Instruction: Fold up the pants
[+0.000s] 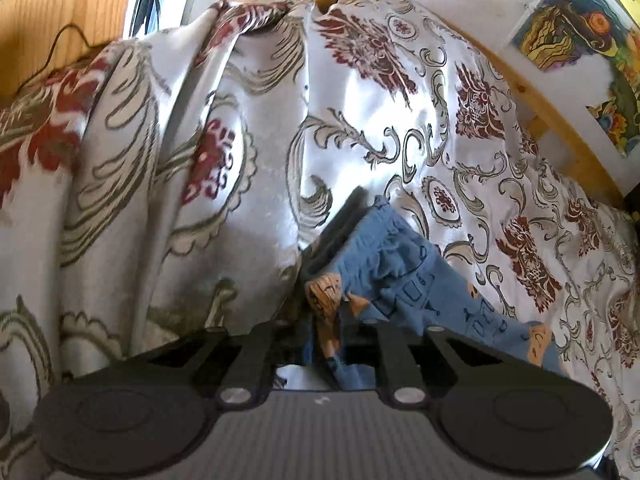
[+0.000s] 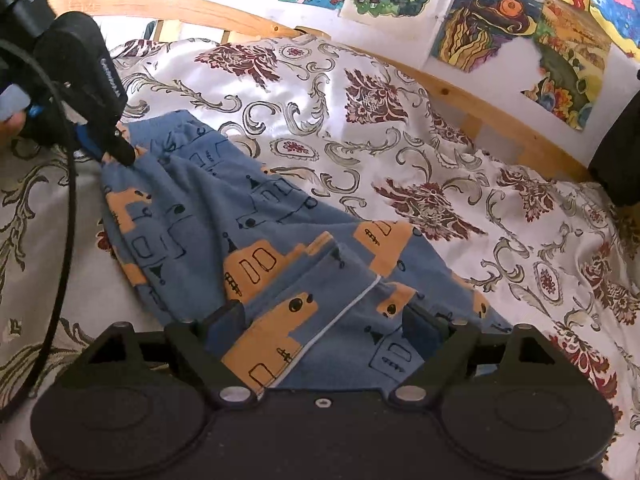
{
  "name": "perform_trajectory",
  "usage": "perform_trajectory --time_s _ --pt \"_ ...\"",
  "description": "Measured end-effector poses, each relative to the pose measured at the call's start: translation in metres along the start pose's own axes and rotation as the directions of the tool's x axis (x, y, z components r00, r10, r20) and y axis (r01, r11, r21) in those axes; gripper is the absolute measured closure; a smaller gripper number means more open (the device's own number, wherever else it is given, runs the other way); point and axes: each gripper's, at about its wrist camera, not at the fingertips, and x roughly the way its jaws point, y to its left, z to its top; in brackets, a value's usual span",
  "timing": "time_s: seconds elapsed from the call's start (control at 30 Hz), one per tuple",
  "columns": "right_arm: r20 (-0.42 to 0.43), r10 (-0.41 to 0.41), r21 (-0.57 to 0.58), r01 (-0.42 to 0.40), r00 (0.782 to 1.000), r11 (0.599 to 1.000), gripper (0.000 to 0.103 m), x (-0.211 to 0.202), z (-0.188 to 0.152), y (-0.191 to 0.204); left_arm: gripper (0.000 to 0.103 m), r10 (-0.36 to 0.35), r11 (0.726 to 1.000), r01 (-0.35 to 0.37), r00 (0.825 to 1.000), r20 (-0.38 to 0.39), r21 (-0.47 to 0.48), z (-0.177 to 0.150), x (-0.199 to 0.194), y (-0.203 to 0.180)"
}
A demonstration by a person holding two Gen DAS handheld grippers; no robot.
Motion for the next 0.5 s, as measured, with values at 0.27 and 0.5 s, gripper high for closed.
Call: perform_trajectory --time_s 0.27,0.5 --pt "0.0 0.003 0.005 -0.003 1.0 1.0 0.016 0.001 0.0 -0.001 0.029 -0.004 0.992 0.003 1.0 0.006 0.125 -0.01 0.002 -0.018" --pt "-0.001 0.012 0.022 -0.012 1.0 1.0 0.016 0.003 0.0 -0.003 0.009 -0.106 0.994 0.106 0.994 0.037 -0.003 -0.003 0.012 -0.007"
